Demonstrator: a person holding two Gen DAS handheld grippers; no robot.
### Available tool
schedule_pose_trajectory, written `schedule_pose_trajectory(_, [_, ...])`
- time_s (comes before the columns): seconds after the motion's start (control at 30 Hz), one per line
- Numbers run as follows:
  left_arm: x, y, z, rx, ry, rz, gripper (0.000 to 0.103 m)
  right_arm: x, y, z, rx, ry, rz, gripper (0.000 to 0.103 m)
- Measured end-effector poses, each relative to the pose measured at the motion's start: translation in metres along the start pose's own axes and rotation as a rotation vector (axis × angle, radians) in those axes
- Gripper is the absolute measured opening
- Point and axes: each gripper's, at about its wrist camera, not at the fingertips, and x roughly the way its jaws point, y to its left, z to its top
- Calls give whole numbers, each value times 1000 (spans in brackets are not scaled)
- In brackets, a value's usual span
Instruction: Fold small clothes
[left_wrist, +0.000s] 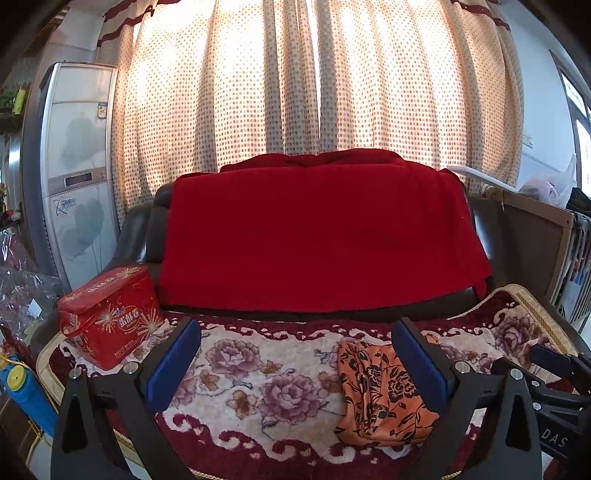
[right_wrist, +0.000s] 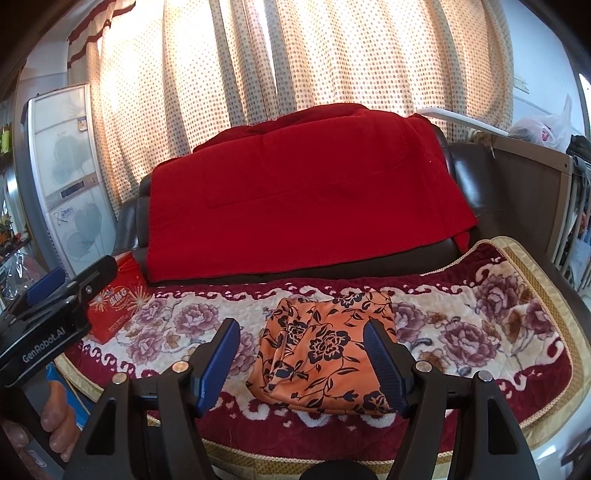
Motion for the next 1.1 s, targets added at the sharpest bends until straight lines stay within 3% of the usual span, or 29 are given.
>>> schedule_pose_trajectory(0.63, [53, 3, -8, -27, 70, 9, 102, 55, 3, 4, -17, 74, -23, 73])
schedule_pose_trajectory(1.1, [19, 5, -6, -29, 45, -13, 102, 25, 3, -5, 5, 45, -14, 73])
